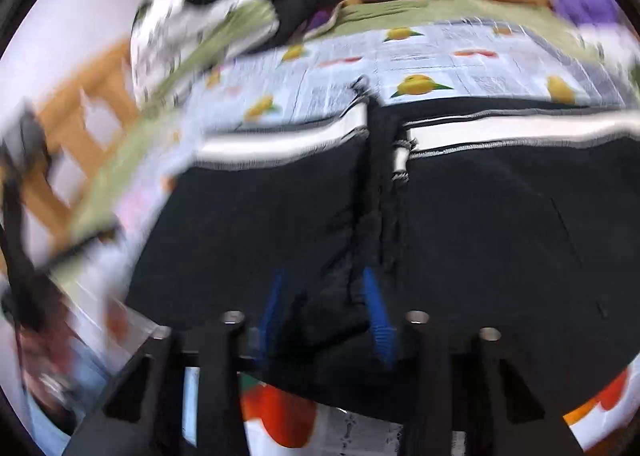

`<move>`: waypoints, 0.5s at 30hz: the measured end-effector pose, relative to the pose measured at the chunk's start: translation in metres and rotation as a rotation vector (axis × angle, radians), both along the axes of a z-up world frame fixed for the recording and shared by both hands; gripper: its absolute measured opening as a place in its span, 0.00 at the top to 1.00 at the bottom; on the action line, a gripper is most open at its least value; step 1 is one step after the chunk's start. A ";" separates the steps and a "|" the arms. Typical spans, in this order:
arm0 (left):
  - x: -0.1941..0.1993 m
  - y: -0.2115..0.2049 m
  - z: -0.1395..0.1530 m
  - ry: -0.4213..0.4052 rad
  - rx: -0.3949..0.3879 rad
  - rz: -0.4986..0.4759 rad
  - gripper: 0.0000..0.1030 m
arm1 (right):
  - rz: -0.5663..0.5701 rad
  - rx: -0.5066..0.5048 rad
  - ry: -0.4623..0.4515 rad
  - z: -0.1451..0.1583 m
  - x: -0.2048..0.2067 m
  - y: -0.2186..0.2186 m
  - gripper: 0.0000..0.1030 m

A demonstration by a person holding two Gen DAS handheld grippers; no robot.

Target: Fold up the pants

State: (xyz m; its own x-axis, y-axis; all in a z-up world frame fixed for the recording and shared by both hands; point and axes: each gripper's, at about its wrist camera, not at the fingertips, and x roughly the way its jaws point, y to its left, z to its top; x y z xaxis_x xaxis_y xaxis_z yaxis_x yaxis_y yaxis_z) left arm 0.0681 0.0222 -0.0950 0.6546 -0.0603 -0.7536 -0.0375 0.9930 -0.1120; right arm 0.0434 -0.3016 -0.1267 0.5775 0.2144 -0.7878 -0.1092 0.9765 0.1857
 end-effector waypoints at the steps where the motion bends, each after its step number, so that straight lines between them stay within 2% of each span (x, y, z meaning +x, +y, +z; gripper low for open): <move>1: 0.000 0.002 0.002 -0.002 -0.015 0.000 0.30 | 0.003 -0.110 -0.013 -0.003 -0.004 0.010 0.83; 2: 0.000 0.002 0.002 -0.003 -0.019 -0.001 0.30 | 0.020 -0.145 -0.022 -0.003 -0.009 0.014 0.84; 3: -0.001 0.003 0.003 -0.005 -0.019 -0.004 0.30 | 0.033 -0.103 -0.027 0.000 -0.016 0.010 0.88; 5: 0.002 0.001 0.001 -0.005 -0.014 -0.007 0.30 | 0.044 0.001 -0.037 0.008 -0.030 -0.005 0.88; 6: 0.002 0.001 0.002 -0.005 -0.014 -0.009 0.30 | 0.042 0.016 -0.039 0.010 -0.036 -0.011 0.89; 9: 0.005 -0.002 0.000 0.005 -0.025 -0.020 0.30 | 0.045 -0.016 0.028 -0.006 -0.042 -0.014 0.89; 11: 0.005 -0.001 -0.001 0.010 -0.024 -0.021 0.30 | 0.050 -0.039 0.028 -0.010 -0.044 -0.013 0.88; 13: 0.005 0.001 -0.002 0.014 -0.027 -0.018 0.30 | 0.065 -0.033 -0.005 0.000 -0.044 -0.015 0.77; 15: 0.007 0.003 -0.004 0.022 -0.031 -0.011 0.30 | 0.056 -0.033 -0.051 0.011 -0.036 -0.016 0.45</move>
State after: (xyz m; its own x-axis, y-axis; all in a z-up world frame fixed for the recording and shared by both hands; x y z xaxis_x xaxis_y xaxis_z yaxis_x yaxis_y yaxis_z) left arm 0.0750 0.0249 -0.0987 0.6373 -0.0907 -0.7653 -0.0297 0.9894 -0.1421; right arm 0.0075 -0.3180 -0.1156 0.6050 0.2216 -0.7648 -0.1721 0.9742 0.1461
